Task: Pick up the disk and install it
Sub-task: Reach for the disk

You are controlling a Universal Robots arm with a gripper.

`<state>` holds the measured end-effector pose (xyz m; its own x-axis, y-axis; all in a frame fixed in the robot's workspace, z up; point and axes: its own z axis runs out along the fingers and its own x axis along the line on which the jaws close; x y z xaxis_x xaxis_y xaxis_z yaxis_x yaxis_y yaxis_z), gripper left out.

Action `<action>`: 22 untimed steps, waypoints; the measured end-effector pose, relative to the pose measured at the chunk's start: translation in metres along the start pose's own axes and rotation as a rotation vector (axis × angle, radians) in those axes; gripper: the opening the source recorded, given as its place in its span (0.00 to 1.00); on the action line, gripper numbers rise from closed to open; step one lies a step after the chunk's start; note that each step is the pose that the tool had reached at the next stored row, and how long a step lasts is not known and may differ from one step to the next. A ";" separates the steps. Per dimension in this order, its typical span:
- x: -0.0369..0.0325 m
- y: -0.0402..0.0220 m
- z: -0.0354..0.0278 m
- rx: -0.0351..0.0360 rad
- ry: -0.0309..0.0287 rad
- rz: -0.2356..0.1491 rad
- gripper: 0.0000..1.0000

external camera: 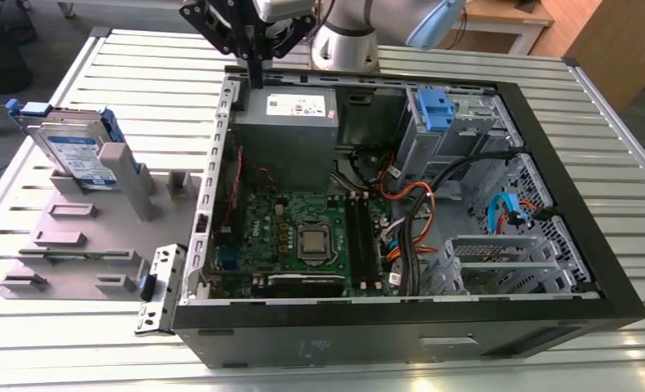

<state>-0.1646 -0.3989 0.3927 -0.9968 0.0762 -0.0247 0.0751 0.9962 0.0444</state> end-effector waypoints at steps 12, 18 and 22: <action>0.0024 -0.0002 0.0000 0.0000 0.0000 0.000 0.11; 0.0084 -0.0006 -0.0002 0.0000 0.0000 0.000 0.11; 0.0113 -0.0008 -0.0002 0.0000 0.0000 0.000 0.11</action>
<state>-0.1759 -0.3989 0.3926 -0.9968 0.0762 -0.0247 0.0750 0.9962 0.0444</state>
